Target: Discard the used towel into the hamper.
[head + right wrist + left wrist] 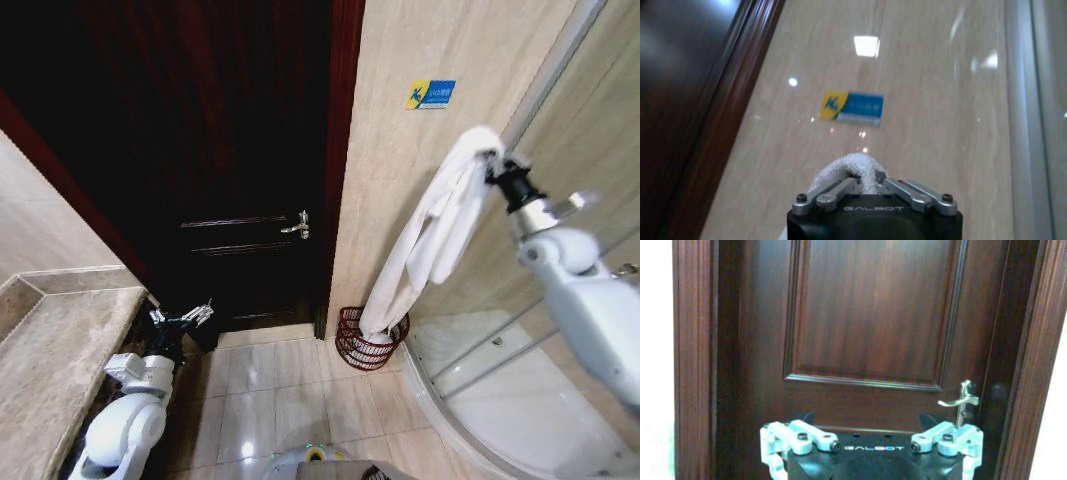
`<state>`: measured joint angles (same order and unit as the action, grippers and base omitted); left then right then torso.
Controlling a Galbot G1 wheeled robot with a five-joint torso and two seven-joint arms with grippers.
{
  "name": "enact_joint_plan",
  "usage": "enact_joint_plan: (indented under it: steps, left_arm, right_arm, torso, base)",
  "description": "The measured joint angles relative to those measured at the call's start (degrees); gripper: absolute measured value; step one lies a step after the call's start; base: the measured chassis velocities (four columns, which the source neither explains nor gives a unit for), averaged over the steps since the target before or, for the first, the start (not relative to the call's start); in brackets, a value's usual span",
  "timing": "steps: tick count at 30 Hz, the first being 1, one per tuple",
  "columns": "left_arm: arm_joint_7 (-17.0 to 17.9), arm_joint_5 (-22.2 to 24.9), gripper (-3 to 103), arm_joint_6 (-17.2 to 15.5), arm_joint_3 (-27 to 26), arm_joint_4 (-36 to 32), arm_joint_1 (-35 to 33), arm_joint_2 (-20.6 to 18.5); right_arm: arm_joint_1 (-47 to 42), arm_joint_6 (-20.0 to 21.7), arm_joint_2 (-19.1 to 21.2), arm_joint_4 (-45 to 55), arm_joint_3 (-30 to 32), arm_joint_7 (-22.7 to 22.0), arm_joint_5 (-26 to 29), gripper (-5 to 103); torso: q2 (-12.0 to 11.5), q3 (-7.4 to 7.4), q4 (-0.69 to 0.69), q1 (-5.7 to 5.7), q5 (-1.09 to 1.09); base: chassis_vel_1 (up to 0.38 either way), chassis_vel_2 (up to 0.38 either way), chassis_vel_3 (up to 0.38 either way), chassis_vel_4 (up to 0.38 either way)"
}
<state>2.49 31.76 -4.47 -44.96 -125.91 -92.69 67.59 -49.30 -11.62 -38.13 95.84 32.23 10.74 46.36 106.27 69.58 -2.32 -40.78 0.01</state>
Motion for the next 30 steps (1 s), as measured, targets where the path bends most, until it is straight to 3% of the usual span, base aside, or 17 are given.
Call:
enact_joint_plan:
  steps: [30]
  left_arm:
    - [0.0,0.0,100,0.0,0.0,0.0,0.0,0.0]
  right_arm:
    - [-4.6,-4.4,-10.1,-13.8,-8.2,4.1,-6.3,4]
  torso:
    - [0.0,0.00,0.00,0.00,-0.03]
  base:
    - [0.000,0.000,0.000,0.000]
